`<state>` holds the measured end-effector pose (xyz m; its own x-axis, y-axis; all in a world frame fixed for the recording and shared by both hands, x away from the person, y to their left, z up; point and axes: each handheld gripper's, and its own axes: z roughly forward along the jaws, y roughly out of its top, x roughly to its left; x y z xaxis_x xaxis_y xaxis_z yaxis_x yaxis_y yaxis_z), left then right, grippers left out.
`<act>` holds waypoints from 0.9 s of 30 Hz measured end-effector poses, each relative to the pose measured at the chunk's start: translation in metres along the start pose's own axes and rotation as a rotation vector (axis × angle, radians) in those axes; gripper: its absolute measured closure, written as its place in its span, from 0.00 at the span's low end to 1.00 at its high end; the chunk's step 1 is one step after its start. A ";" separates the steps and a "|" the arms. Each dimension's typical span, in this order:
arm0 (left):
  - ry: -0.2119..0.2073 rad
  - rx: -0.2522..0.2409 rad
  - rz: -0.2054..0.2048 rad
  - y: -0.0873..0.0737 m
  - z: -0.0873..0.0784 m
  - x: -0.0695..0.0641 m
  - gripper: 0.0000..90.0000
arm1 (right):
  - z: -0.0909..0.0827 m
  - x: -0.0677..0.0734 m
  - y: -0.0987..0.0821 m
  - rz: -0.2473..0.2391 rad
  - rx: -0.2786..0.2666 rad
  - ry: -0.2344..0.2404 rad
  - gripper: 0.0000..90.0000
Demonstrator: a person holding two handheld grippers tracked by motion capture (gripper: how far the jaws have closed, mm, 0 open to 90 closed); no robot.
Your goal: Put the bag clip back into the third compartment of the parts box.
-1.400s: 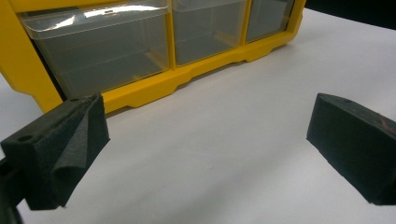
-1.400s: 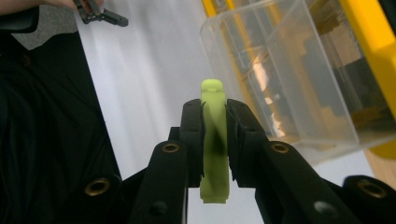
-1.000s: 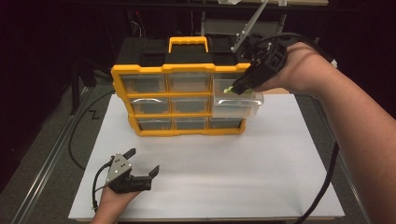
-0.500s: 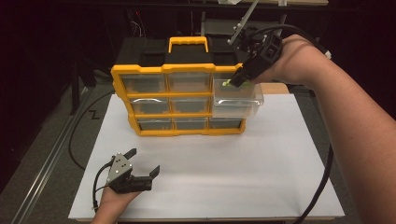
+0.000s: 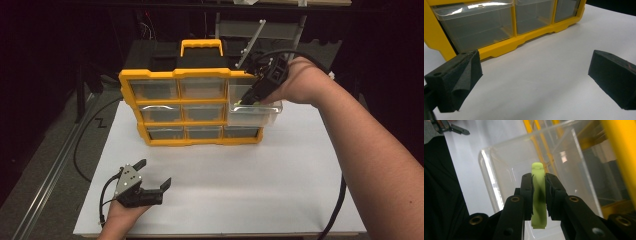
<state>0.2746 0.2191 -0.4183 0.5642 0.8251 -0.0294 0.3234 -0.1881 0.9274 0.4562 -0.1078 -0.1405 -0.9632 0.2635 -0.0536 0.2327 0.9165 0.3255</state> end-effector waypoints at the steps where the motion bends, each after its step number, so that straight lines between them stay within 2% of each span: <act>1: 0.000 0.001 0.002 0.000 0.000 0.000 0.00 | 0.002 0.000 -0.001 0.000 0.008 -0.004 0.88; 9: -0.004 0.001 0.003 0.000 0.001 0.000 0.00 | -0.014 -0.001 0.000 0.005 -0.007 -0.023 0.87; 10: -0.004 0.001 0.002 0.000 0.001 -0.001 0.00 | -0.015 -0.001 0.000 0.009 -0.010 -0.026 0.81; 12: -0.002 0.001 0.000 0.000 0.000 0.000 0.00 | -0.016 -0.002 0.001 0.029 -0.016 -0.011 0.62; 15: 0.001 0.005 -0.002 -0.001 0.000 0.002 0.00 | -0.032 0.003 0.002 0.025 -0.034 -0.046 0.51; 16: 0.004 0.006 -0.004 -0.001 0.000 0.002 0.00 | -0.042 0.006 0.001 0.026 -0.056 -0.055 0.51; 19: 0.013 0.014 -0.012 -0.002 0.001 0.005 0.00 | -0.056 0.013 -0.003 0.032 -0.060 -0.071 0.47; 27: 0.016 0.019 -0.004 -0.002 0.002 0.003 0.00 | -0.060 0.023 -0.034 0.064 -0.035 -0.087 0.41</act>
<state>0.2773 0.2207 -0.4208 0.5507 0.8343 -0.0272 0.3405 -0.1948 0.9198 0.4178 -0.1508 -0.0956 -0.9308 0.3477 -0.1131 0.2869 0.8863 0.3636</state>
